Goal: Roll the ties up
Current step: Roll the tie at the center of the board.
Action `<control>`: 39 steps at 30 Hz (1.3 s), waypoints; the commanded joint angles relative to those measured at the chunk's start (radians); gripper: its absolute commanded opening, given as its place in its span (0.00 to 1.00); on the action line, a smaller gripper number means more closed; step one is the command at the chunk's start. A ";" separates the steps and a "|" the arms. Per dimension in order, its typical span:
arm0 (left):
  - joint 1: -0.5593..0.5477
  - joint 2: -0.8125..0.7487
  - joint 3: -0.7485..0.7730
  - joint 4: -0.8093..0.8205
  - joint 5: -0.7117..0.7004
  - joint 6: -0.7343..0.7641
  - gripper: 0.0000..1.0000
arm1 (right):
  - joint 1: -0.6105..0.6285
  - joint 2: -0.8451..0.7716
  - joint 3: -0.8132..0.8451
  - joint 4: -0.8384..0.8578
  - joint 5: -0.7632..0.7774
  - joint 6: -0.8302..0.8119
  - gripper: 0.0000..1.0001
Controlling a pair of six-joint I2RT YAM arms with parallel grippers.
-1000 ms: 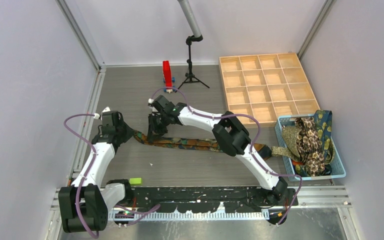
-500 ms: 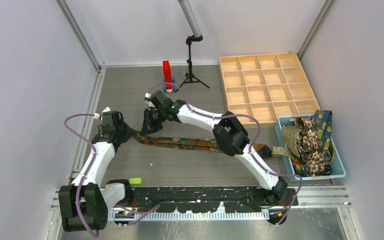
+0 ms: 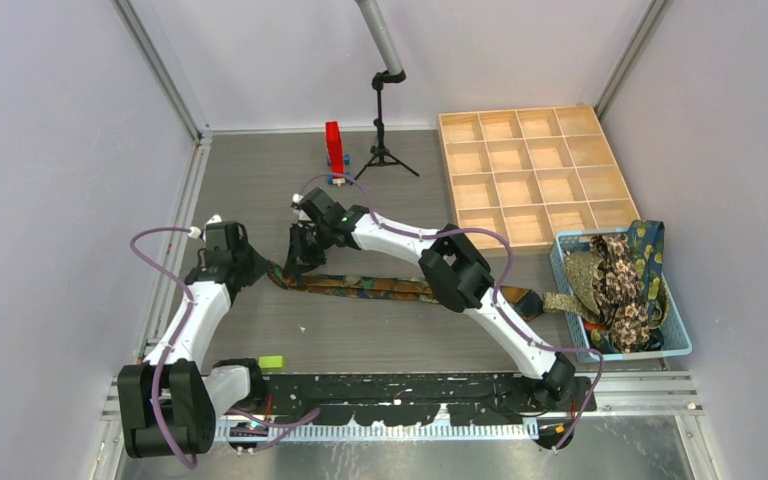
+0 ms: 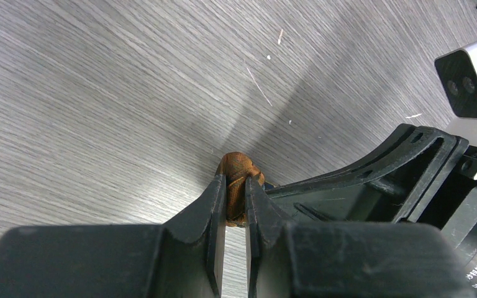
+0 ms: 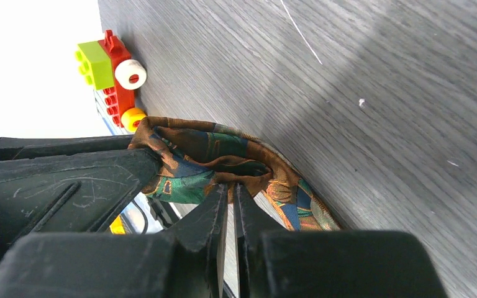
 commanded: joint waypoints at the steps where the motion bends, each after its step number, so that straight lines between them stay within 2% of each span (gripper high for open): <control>1: -0.003 0.010 0.050 0.044 -0.005 0.023 0.07 | 0.002 0.013 0.054 0.031 -0.023 0.015 0.13; 10: -0.005 0.026 0.078 0.043 0.004 0.055 0.07 | 0.002 0.069 0.134 0.031 -0.036 0.026 0.13; 18: -0.052 0.031 0.097 0.061 -0.039 0.118 0.06 | 0.000 0.099 0.205 0.023 -0.042 0.029 0.13; 26: -0.128 0.009 0.041 0.108 -0.053 0.166 0.06 | -0.006 0.058 0.124 0.032 -0.027 0.012 0.12; 39: -0.286 0.044 -0.030 0.151 -0.169 0.096 0.05 | -0.014 -0.024 0.001 0.068 -0.013 0.007 0.11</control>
